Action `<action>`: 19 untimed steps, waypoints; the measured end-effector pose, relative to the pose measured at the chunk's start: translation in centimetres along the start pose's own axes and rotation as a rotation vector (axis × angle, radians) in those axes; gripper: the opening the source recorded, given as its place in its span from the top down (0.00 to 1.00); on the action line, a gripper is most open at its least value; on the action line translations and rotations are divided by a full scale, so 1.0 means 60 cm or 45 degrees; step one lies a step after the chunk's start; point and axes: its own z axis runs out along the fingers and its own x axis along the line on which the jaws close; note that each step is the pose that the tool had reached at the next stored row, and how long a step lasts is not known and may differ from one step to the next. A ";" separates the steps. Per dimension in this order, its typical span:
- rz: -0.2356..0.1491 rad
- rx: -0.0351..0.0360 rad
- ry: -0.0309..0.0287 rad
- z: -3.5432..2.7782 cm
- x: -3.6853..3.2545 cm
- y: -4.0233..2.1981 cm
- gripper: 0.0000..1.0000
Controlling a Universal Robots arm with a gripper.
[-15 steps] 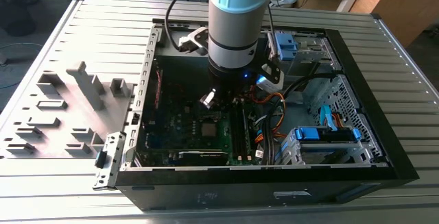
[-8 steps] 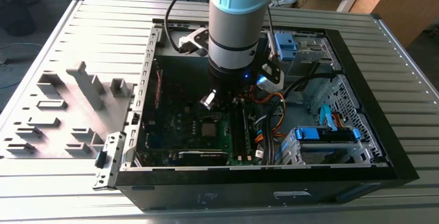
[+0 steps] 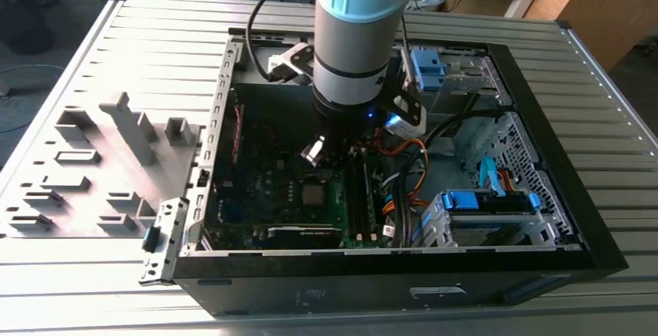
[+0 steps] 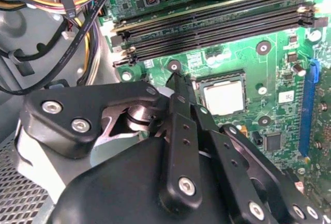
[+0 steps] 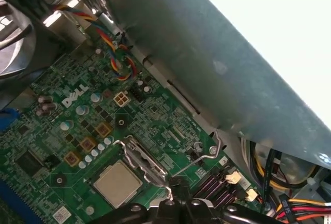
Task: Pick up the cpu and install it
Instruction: 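Close the cpu cover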
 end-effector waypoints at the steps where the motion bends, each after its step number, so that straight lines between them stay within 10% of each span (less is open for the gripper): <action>1: -0.002 -0.0006 0.0020 0.000 0.000 -0.001 0.89; 19: -0.016 -0.0105 0.0129 -0.001 0.009 -0.024 0.89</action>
